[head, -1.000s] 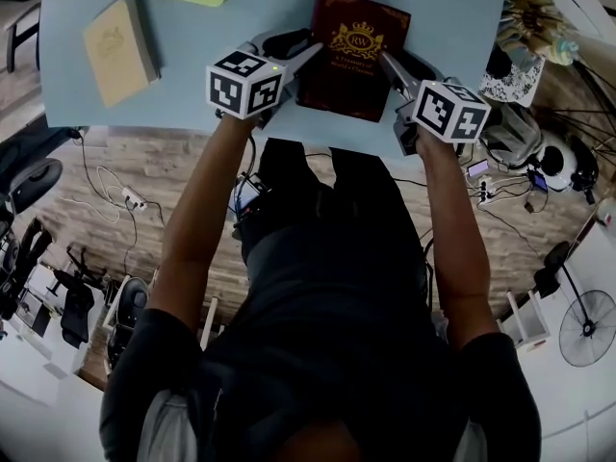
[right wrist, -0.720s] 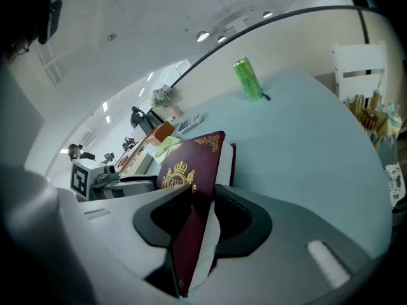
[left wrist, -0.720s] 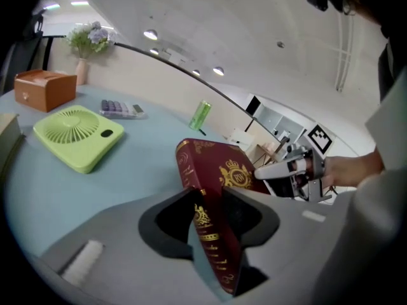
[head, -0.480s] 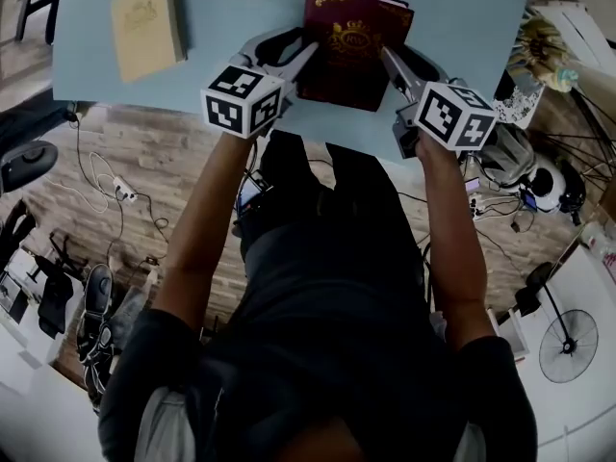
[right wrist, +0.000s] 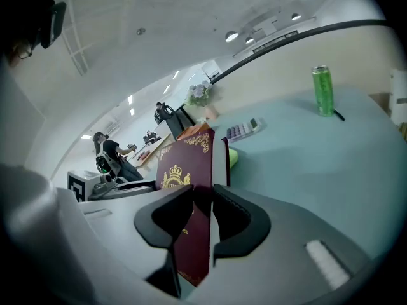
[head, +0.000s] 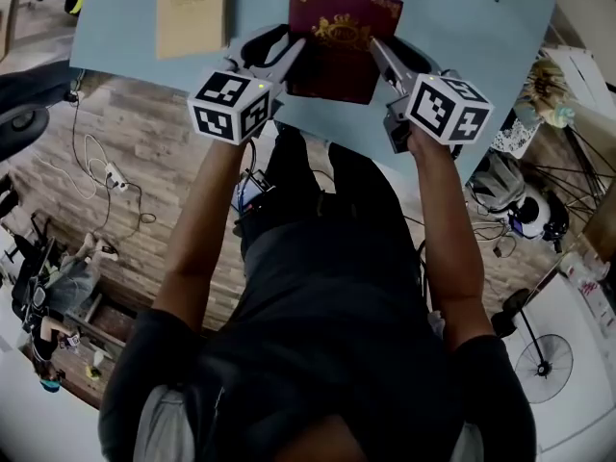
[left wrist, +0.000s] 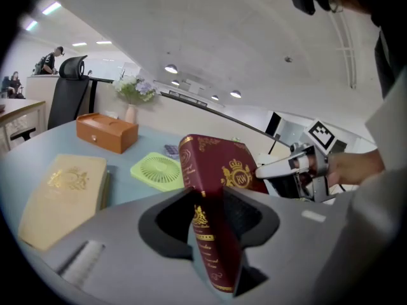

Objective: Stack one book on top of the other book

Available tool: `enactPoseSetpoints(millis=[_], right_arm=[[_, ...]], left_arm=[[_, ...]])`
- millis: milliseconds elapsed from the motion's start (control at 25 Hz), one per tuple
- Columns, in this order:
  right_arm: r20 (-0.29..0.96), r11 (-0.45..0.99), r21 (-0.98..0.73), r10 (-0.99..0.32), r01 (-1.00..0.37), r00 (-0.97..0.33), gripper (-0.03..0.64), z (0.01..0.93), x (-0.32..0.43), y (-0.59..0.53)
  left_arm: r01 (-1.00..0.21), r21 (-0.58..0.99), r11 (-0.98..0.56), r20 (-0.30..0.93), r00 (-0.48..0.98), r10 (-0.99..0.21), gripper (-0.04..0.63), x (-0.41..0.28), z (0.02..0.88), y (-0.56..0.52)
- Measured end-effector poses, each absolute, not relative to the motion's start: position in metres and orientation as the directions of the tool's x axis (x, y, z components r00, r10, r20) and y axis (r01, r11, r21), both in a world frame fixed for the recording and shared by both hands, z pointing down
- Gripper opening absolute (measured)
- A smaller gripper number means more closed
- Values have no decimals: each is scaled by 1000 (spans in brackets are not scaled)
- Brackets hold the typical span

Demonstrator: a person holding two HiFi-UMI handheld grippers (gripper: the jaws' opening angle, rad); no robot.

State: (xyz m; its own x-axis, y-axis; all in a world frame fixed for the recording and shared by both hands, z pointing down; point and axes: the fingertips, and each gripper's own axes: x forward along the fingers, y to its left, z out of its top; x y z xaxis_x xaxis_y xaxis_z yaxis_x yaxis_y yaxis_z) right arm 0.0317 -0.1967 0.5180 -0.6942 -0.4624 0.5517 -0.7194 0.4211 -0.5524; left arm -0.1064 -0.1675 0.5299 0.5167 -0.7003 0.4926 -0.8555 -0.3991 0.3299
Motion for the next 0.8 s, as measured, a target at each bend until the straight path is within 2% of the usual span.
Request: enactPoseSetpoints(millis=[360,600,800], right_arm=[[538,511,-542,-398,-667,-742,97,506,-80,-207],[532,539,-556,-355,-633,-769,97,509,-94,-208],[541,559,-556,-318,-615,-779,97,513,-162,-209]], left_arm=[[-904,300,-303,480,418,-771,189,-215,518,-165],[-928,275,-252,478,359,-801,189,-228,514,-164],[-940,273,-206,472,318,-822,189,-294,514,-164]])
